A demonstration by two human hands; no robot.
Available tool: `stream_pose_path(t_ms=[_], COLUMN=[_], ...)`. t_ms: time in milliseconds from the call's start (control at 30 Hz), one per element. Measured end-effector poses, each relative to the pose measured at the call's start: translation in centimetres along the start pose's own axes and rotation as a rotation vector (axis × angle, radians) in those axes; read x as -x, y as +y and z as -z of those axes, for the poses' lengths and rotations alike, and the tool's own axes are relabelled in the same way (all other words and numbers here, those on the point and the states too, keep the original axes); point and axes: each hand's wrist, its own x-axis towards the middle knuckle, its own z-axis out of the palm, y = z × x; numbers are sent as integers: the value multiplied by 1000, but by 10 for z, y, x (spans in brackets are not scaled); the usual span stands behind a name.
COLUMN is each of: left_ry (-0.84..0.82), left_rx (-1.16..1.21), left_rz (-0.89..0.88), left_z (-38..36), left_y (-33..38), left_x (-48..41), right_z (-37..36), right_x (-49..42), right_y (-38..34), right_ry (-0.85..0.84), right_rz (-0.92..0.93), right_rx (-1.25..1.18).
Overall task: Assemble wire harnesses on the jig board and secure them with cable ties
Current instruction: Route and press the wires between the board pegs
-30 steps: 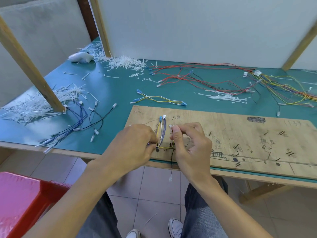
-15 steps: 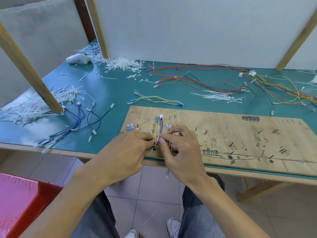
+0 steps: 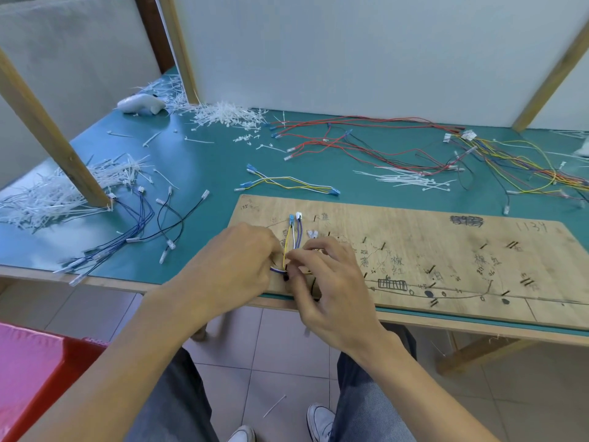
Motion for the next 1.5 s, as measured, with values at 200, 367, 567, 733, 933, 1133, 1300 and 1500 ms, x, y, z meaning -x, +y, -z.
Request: stream_pose_path(t_ms=[200, 367, 567, 733, 933, 1133, 1300, 1500], left_ry=[-17, -42, -21, -30, -182, 30, 233, 247], left_rx=[-164, -146, -157, -273, -110, 111, 172, 171], left_rz=[51, 17, 9, -16, 21, 109, 201, 353], left_z=[6, 5, 6, 8, 31, 52, 42, 24], left_y=[11, 2, 8, 18, -2, -27, -60, -95], left_x=[-20, -21, -29, -34, -68, -176, -268, -353], right_z=[17, 64, 88, 58, 33, 21, 18, 13], right_x=[-6, -36, -99, -113, -120, -123, -122, -120], right_y=[-4, 5, 82, 125, 153, 167, 176, 187], right_ry=[173, 162, -85, -283, -102, -25, 20, -2], right_rz=[-215, -377, -778, -831, -744, -786, -815, -790], right_rx=[-233, -349, -503, -340, -161, -165, -184, -164])
